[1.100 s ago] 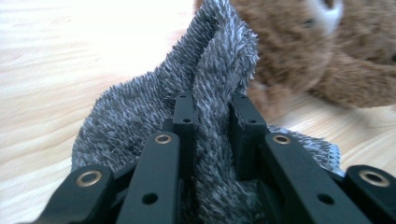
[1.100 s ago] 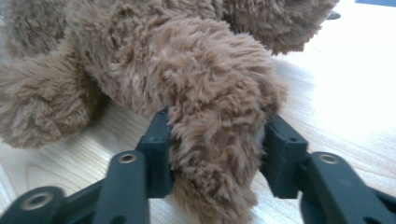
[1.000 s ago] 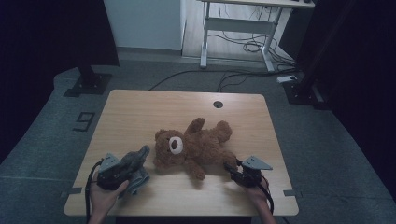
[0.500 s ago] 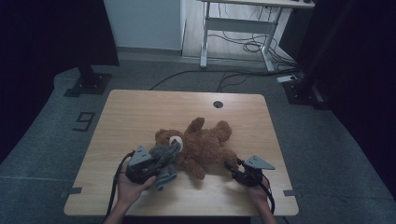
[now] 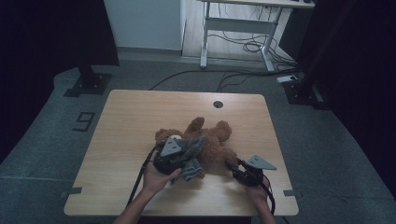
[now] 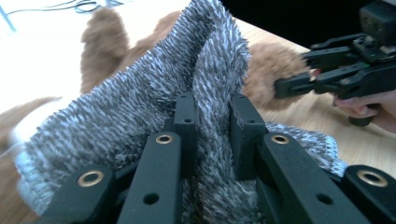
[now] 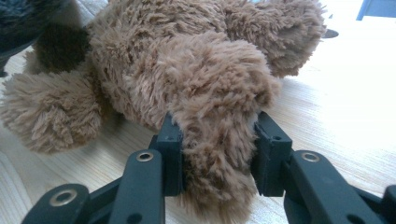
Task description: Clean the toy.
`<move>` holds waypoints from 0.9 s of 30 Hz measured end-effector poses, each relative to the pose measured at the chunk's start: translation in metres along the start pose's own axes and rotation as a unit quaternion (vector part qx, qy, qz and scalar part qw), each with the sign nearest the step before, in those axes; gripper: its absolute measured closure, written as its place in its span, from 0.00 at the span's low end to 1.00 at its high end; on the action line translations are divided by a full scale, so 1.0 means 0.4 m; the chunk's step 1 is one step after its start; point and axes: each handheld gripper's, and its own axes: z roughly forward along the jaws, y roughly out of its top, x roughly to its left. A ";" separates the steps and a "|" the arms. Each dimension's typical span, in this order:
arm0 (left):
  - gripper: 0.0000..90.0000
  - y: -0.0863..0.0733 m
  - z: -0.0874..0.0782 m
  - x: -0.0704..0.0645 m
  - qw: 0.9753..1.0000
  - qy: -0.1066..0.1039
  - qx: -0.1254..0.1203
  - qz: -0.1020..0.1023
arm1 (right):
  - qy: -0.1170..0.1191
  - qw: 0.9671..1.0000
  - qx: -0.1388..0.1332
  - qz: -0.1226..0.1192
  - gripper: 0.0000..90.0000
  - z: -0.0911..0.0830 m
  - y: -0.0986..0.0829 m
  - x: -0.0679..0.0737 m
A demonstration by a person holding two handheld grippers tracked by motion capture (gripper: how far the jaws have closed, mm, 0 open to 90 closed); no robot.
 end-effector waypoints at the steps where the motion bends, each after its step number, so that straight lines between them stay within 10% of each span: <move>1: 0.84 0.009 0.012 -0.012 1.000 -0.006 -0.002 0.005 | 0.001 1.000 -0.001 0.001 0.69 0.000 0.000 0.000; 8: 0.84 0.046 0.112 -0.081 0.999 -0.036 0.013 0.029 | 0.004 1.000 -0.001 0.002 0.69 -0.004 0.004 0.001; 16: 0.84 0.013 0.224 -0.135 0.998 -0.023 0.032 0.052 | 0.012 1.000 0.003 0.006 0.72 -0.004 -0.001 -0.004; 27: 0.84 -0.047 0.169 -0.099 0.999 -0.006 0.017 0.031 | 0.024 1.000 0.000 0.014 0.74 -0.007 -0.008 -0.013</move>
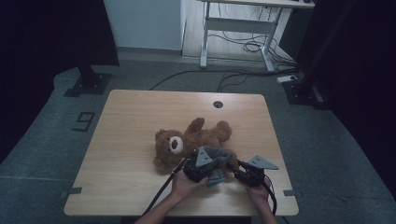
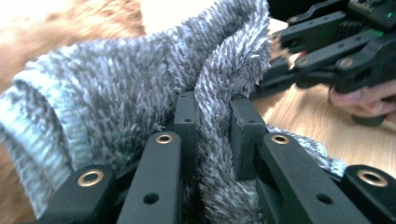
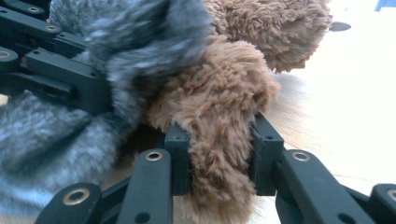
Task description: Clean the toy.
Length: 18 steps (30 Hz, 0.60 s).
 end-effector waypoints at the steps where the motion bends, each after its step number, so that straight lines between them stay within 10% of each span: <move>1: 0.84 -0.007 -0.009 0.007 1.000 0.002 -0.001 -0.005 | 0.000 1.000 0.000 -0.002 0.74 -0.001 -0.001 0.000; 18: 0.84 -0.114 -0.169 0.123 0.997 0.062 0.000 -0.052 | 0.003 1.000 -0.001 -0.002 0.74 -0.001 -0.004 -0.008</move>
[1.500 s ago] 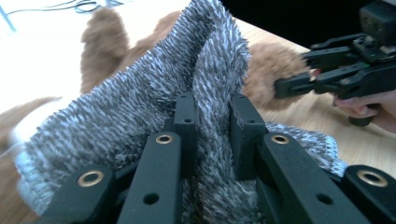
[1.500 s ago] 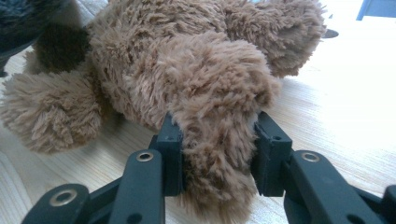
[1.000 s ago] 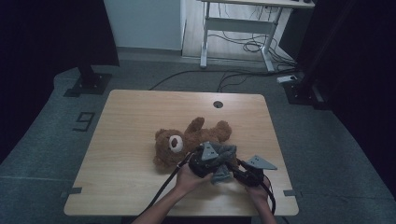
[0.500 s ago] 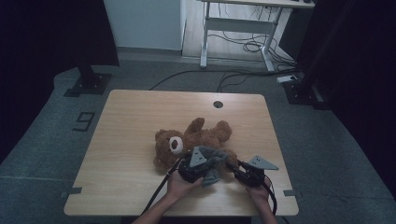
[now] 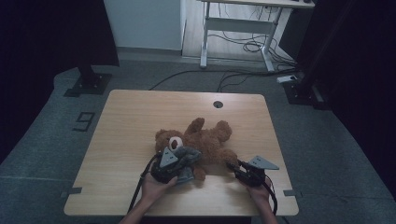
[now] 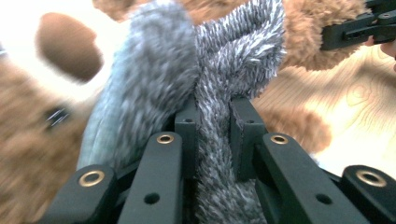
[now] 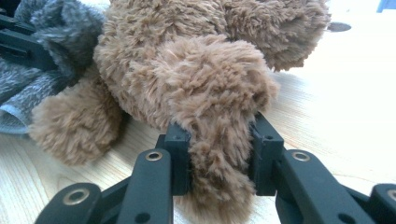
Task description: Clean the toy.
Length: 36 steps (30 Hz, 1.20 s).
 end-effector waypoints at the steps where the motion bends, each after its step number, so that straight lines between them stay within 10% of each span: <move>1: 0.85 -0.004 -0.010 0.003 1.000 0.004 0.001 0.003 | 0.001 1.000 0.000 0.001 0.74 0.000 0.000 0.000; 20: 0.84 -0.133 -0.158 0.156 0.995 0.075 0.019 -0.065 | 0.000 1.000 0.002 -0.005 0.74 0.000 -0.001 -0.002; 36: 0.84 0.059 -0.047 -0.041 0.999 -0.005 -0.026 0.023 | -0.006 1.000 0.001 0.000 0.74 -0.007 -0.004 -0.013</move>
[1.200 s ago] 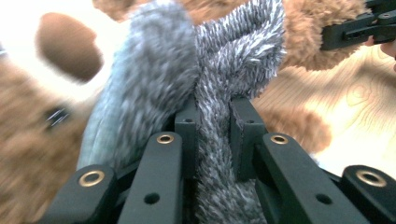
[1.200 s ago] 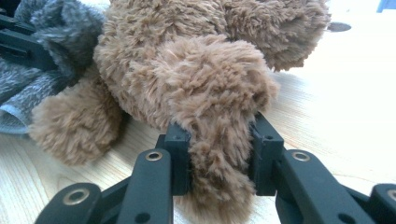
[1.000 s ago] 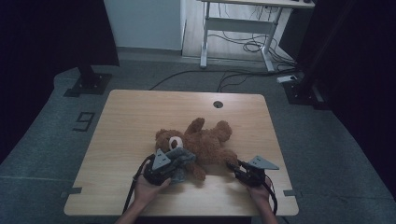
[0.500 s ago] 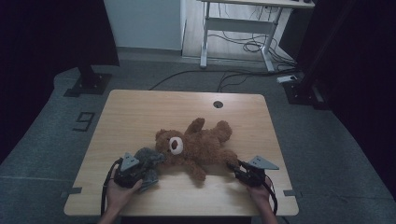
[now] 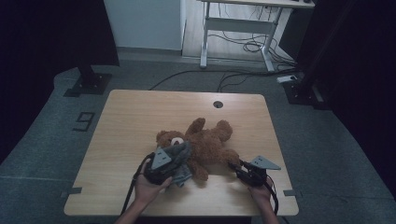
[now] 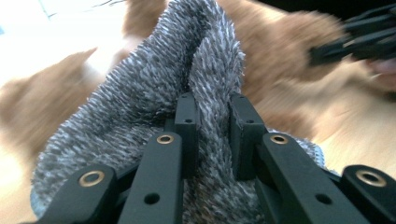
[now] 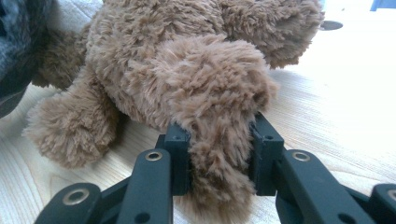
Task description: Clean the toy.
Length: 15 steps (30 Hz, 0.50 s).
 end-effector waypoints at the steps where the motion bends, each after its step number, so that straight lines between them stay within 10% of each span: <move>1: 0.85 0.017 0.014 -0.016 1.000 -0.008 0.000 0.008 | 0.001 1.000 0.000 0.001 0.74 0.000 -0.001 -0.001; 9: 0.84 0.118 0.172 -0.156 0.996 -0.067 0.027 0.060 | 0.002 1.000 -0.004 0.003 0.74 0.002 -0.001 0.001; 15: 0.84 0.106 0.247 -0.178 0.993 -0.074 0.063 0.064 | 0.005 1.000 -0.004 0.003 0.74 0.000 -0.003 0.001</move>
